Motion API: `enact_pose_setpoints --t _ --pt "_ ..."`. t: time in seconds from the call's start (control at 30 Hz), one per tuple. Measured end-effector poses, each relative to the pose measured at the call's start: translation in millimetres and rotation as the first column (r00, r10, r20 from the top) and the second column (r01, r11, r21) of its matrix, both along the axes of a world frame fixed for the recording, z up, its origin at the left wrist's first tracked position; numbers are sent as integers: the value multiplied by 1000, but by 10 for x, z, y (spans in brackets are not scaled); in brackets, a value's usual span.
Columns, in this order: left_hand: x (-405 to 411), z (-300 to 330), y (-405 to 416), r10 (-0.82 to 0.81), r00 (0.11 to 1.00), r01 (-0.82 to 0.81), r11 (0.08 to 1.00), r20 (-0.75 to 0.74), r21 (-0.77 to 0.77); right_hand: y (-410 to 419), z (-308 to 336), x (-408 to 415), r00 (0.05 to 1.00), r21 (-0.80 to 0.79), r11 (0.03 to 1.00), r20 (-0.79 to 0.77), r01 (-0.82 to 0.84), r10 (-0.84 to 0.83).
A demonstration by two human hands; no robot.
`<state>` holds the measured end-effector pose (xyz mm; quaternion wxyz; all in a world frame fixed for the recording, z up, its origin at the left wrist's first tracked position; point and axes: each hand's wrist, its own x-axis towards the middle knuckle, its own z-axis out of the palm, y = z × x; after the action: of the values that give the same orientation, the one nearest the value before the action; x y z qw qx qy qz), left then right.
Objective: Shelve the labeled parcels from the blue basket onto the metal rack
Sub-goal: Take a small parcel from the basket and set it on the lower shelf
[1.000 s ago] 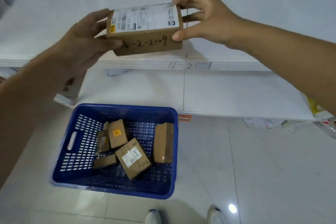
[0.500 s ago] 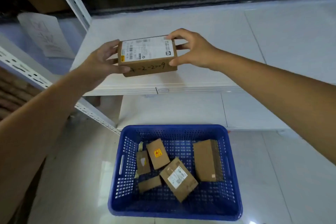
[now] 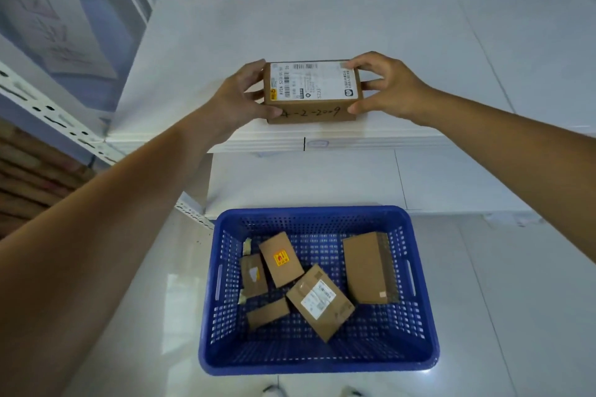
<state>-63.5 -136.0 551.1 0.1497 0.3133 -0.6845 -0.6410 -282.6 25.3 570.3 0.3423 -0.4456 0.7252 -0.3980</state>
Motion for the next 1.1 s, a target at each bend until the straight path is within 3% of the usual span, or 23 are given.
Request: enact_pose_setpoints --t 0.47,0.7,0.8,0.97,1.1 --pt "92 22 118 7 996 -6 1000 86 -14 45 -33 -2 987 107 992 -141 -65 80" --pt "196 177 162 74 975 -43 988 209 -151 204 195 34 977 135 991 -206 -20 47" --pt "409 262 196 144 976 -104 968 166 -228 425 328 69 965 52 998 -262 47 -31" --pt "857 262 543 287 958 -280 922 -14 -268 999 338 326 961 -45 982 -202 183 -188" --pt "1184 -132 1111 316 949 -312 939 10 -146 1439 -10 691 954 -34 965 -141 262 -264"
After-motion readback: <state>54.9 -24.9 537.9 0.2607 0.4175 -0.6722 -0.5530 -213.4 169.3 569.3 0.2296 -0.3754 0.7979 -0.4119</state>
